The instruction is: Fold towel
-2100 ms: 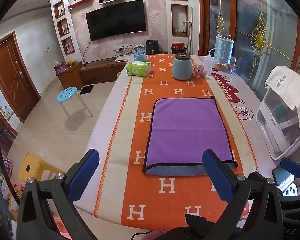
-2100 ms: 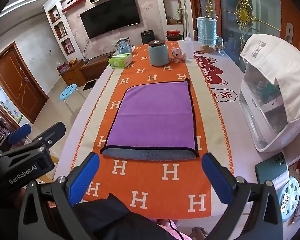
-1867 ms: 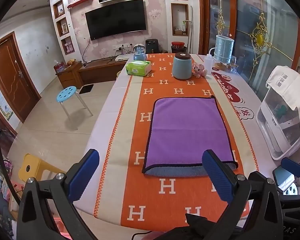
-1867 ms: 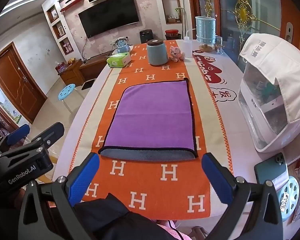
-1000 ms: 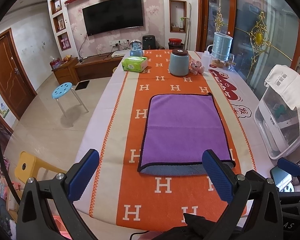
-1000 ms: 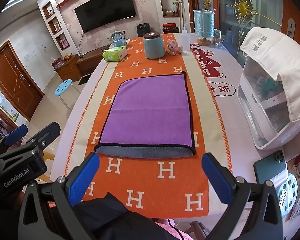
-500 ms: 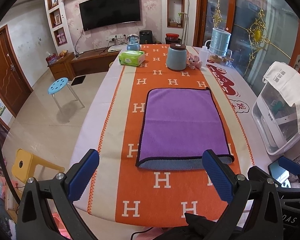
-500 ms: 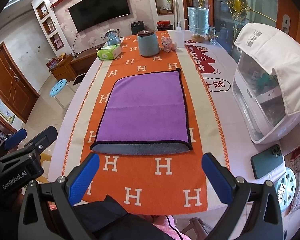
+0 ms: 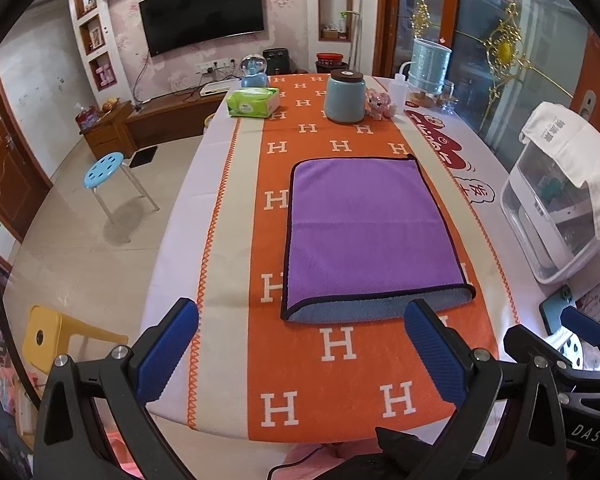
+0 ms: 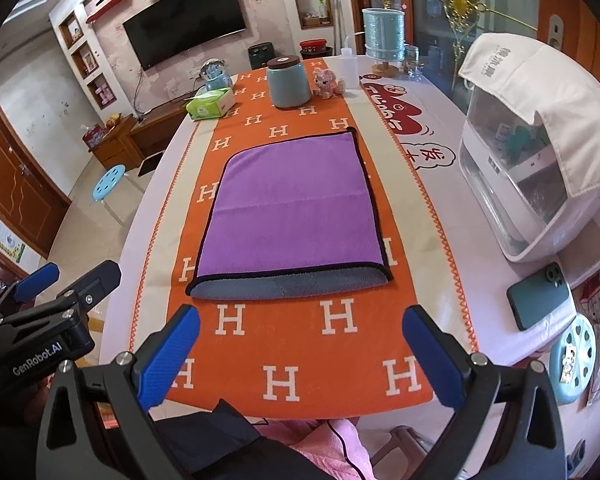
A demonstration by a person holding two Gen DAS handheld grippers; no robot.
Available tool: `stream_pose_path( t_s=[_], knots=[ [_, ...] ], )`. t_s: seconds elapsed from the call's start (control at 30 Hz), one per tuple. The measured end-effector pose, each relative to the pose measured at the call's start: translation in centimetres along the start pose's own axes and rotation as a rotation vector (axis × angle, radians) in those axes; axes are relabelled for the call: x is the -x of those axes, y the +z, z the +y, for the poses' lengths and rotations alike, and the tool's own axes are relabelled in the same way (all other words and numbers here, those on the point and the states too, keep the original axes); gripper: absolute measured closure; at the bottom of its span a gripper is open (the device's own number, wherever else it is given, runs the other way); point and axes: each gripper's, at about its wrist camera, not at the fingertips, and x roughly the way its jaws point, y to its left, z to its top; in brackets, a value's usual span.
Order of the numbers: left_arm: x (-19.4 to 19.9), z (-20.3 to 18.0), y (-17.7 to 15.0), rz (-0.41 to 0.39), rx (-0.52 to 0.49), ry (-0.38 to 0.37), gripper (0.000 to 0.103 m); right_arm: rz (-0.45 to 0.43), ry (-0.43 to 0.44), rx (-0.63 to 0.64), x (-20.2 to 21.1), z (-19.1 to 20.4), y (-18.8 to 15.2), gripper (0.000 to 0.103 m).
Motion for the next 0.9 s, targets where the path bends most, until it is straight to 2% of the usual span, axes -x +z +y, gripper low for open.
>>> stream_pose_path(
  t_s=[0.27,0.57,0.9],
  knots=[
    [-0.3,0.6,0.1,-0.013,-0.062,-0.009,0.001,-0.053,-0.021,-0.064,0.2,0.2,-1.6,0.002],
    [-0.7,0.9,0.3,-0.018,-0.112,-0.06,0.001,-0.101,-0.06,-0.12,0.6,-0.5,-3.0,0.002],
    [-2.5,0.8,0.1,0.027,-0.144,-0.134,0.001,-0.082,-0.088,-0.109,0.0,-1.7,-3.4,0.007]
  ],
)
